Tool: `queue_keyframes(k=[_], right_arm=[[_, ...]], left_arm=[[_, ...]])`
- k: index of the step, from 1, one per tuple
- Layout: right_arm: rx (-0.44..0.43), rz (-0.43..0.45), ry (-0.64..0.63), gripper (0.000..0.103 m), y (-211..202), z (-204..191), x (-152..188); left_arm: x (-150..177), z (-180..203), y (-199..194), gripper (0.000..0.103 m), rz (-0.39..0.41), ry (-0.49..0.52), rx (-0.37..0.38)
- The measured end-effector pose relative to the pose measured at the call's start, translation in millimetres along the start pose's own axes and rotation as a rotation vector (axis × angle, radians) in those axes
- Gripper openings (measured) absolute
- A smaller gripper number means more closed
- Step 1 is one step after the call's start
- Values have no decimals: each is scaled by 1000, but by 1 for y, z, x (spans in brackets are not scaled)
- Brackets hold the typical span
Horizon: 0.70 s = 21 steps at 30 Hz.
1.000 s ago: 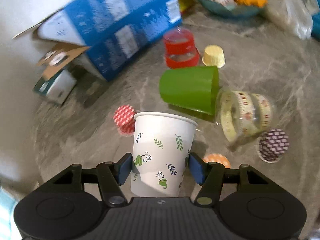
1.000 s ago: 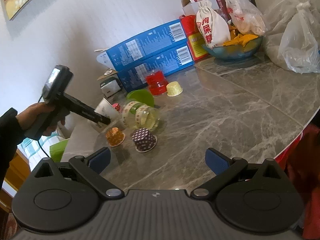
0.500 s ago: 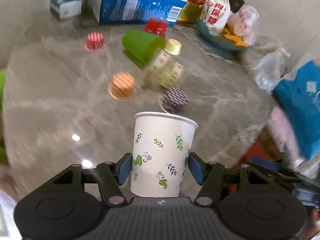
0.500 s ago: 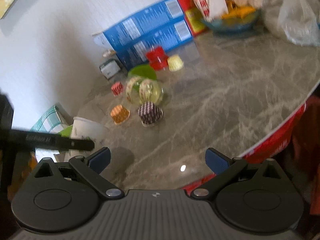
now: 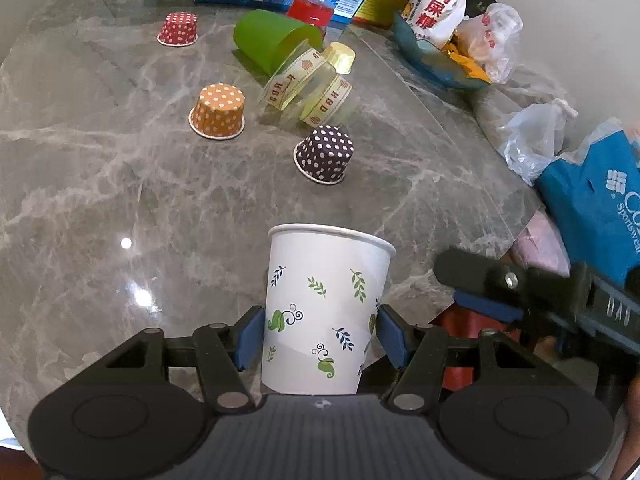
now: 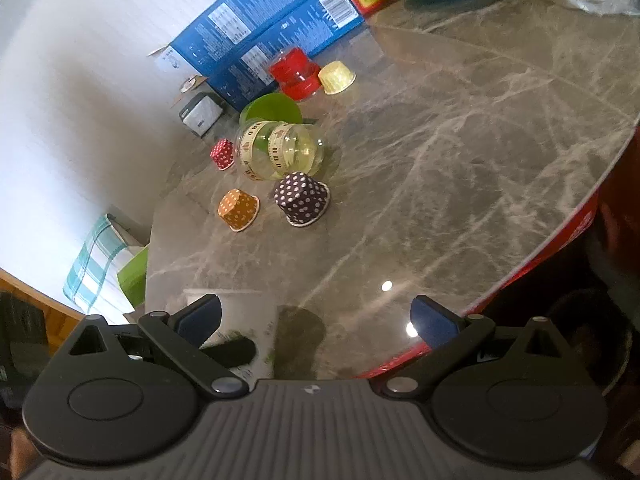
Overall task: Flip cup upright
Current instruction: 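Rotate the held cup upright with the left gripper while the right tool approaches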
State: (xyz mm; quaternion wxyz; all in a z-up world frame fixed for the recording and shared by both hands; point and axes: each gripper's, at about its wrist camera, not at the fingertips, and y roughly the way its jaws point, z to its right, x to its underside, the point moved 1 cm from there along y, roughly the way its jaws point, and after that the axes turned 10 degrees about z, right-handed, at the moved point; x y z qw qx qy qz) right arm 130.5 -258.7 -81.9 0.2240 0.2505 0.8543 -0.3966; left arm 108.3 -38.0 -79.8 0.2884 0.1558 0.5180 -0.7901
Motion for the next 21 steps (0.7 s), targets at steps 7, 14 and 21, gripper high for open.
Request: queue_keyframes(k=[7, 14, 21], right_arm=[[-51, -87, -46, 102, 20, -24, -5], [-76, -172, -44, 92, 39, -32, -4], [-90, -218, -52, 85, 55, -37, 0]], left_arm=[[-3, -3, 1, 64, -1, -7, 27], [-8, -4, 3, 67, 0, 26, 28], [-7, -10, 7, 78, -17, 23, 37]])
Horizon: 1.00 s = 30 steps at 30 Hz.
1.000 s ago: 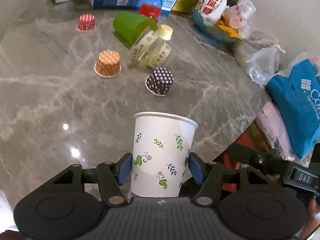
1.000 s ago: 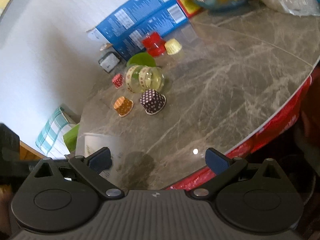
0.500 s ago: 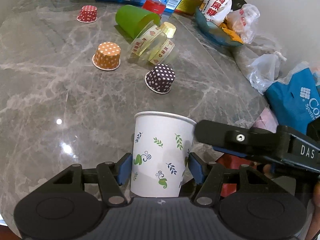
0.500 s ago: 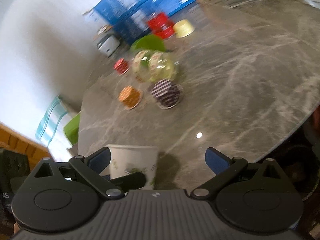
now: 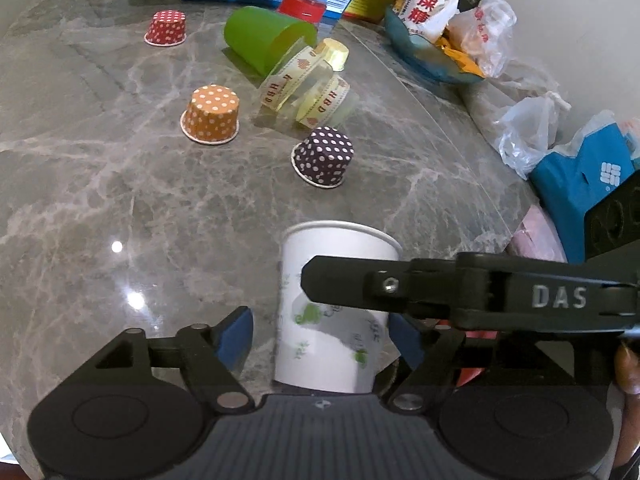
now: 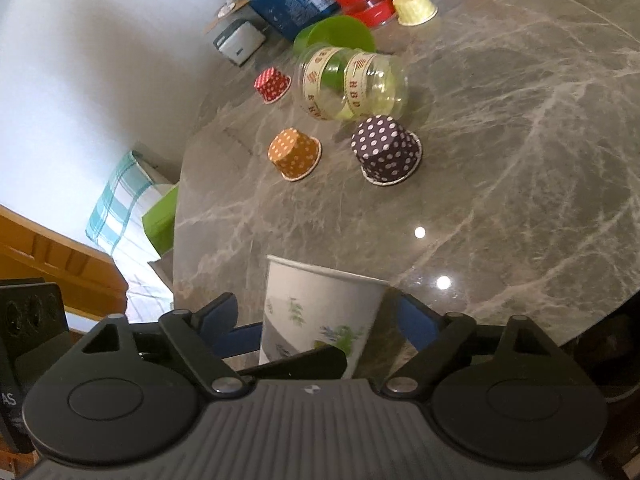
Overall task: Flip cup upright
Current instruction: 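Rotate the held cup upright with the left gripper while the right tool approaches, then lower the upright cup onto the table and open the left gripper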
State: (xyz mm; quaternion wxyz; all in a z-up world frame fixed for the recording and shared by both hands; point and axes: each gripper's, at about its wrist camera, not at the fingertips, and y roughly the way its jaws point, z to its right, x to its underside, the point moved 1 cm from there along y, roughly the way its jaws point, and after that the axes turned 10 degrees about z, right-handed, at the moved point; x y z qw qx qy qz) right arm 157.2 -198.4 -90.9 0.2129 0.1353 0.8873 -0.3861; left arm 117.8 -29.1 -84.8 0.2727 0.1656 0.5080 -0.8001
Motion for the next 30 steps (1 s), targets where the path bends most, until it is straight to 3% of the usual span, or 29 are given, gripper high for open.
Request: queue_keyframes(k=[4, 11, 14, 18, 21, 26, 30], right_arm=[[11, -13, -8, 83, 6, -2, -1], [39, -40, -44, 77, 14, -10, -1], [62, -36, -80, 70, 16, -16, -1], [84, 16, -146, 69, 9, -24, 3], [86, 116, -206, 69, -5, -33, 12], [76, 452, -376, 69, -47, -57, 35], [72, 628, -453, 69, -52, -60, 57]], left_arm=[[4, -2, -4, 78, -11, 21, -3], [23, -16, -46, 78, 45, 50, 36], [31, -35, -64, 78, 80, 18, 75], [42, -61, -84, 78, 132, -44, 120], [46, -72, -102, 78, 216, -56, 119], [49, -78, -134, 78, 375, -46, 165], [56, -81, -142, 79, 448, -53, 189]])
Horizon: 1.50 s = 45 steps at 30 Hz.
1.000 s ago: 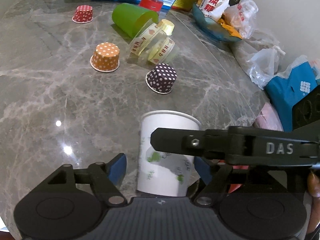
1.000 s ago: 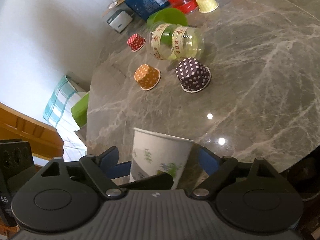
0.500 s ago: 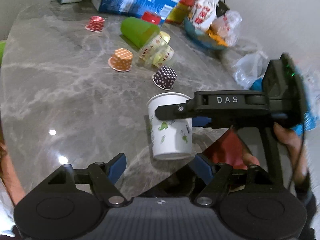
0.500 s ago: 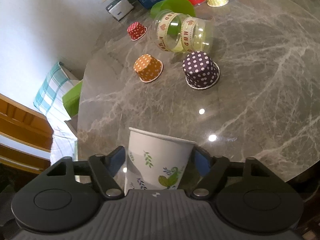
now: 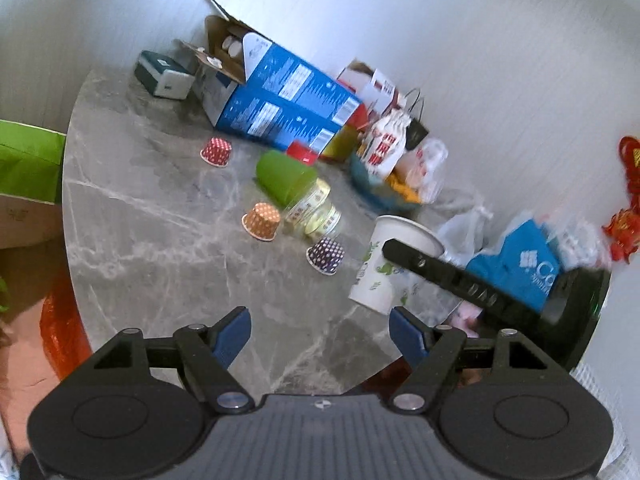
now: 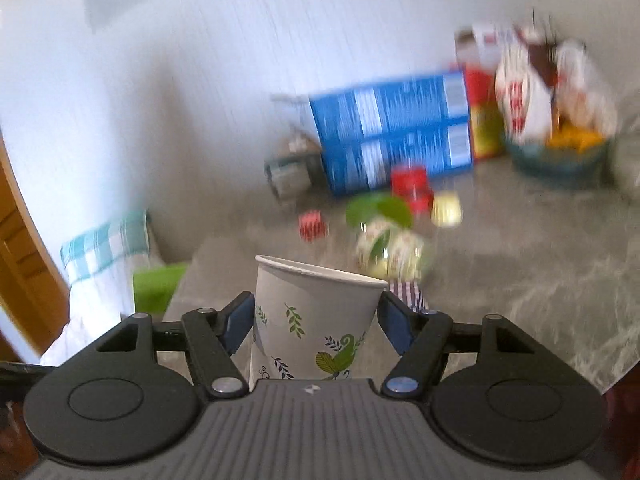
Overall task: Flip cup upright
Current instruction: 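Lower the upright cup onto the table and open the left gripper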
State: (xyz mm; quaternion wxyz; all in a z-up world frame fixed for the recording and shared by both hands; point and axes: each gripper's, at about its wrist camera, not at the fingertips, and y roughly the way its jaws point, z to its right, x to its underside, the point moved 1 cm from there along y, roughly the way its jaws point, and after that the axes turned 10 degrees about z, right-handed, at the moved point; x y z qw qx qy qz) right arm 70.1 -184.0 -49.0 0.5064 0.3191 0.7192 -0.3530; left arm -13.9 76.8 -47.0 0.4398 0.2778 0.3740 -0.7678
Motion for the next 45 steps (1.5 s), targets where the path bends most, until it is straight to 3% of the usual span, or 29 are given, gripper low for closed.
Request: queue_keyframes(k=[4, 7, 12, 23, 29, 34, 36, 38, 40, 42, 45], right_arm=[[84, 188, -194, 69, 3, -16, 30], [94, 325, -303, 69, 5, -23, 56], [76, 406, -326, 68, 20, -26, 84], [128, 394, -415, 69, 35, -37, 107], [122, 401, -406, 72, 33, -39, 115], [100, 392, -381, 96, 32, -36, 117], [92, 405, -361, 100, 27, -34, 116], [91, 411, -338, 102, 17, -31, 113], [100, 404, -308, 102, 4, -26, 110], [98, 364, -257, 102, -14, -20, 103], [104, 258, -167, 102, -42, -15, 82]], left_arm=[[9, -5, -4, 79, 33, -19, 10], [18, -11, -10, 79, 67, -27, 18], [28, -19, -18, 79, 102, -30, 18], [26, -30, -31, 80, 156, -37, -15], [32, -30, -25, 80, 131, -46, -33], [34, -29, -22, 80, 125, -38, -47], [36, -29, -21, 83, 126, -32, -61], [38, -27, -22, 91, 144, -6, -88], [40, -22, -24, 102, 190, 56, -166], [42, -12, -23, 103, 195, 175, -256], [40, 5, -21, 103, 189, 288, -282]])
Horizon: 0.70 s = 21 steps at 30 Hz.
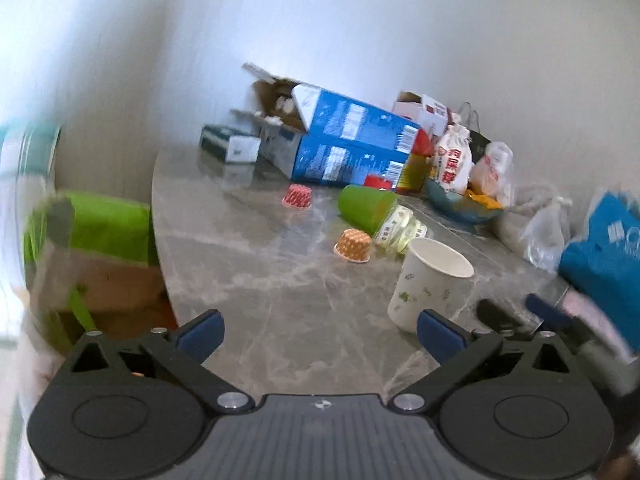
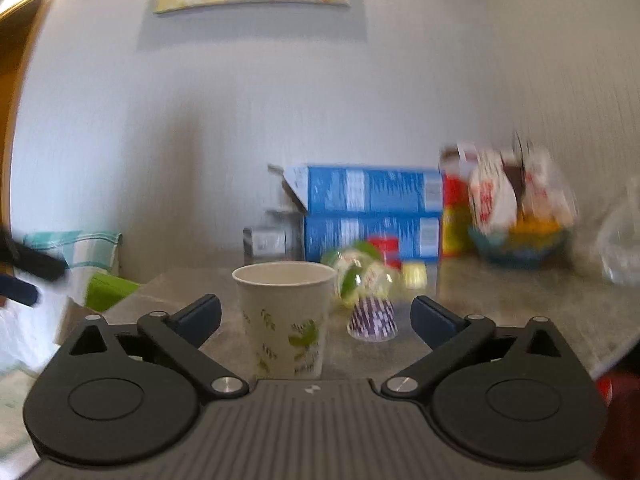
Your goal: Flip cup upright
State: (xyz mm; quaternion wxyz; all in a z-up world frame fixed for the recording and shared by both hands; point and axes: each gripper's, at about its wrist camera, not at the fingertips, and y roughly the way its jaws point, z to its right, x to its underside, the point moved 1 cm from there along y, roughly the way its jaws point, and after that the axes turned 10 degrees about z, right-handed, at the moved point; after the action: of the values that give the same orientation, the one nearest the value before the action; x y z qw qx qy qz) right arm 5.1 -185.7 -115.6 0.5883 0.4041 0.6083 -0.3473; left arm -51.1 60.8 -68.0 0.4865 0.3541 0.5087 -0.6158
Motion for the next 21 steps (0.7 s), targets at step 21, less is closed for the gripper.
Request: queue_keyframes(k=[21], right_arm=[[69, -222, 80, 102, -56, 37, -79]], left_arm=[[-20, 86, -33, 103, 21, 167, 52]])
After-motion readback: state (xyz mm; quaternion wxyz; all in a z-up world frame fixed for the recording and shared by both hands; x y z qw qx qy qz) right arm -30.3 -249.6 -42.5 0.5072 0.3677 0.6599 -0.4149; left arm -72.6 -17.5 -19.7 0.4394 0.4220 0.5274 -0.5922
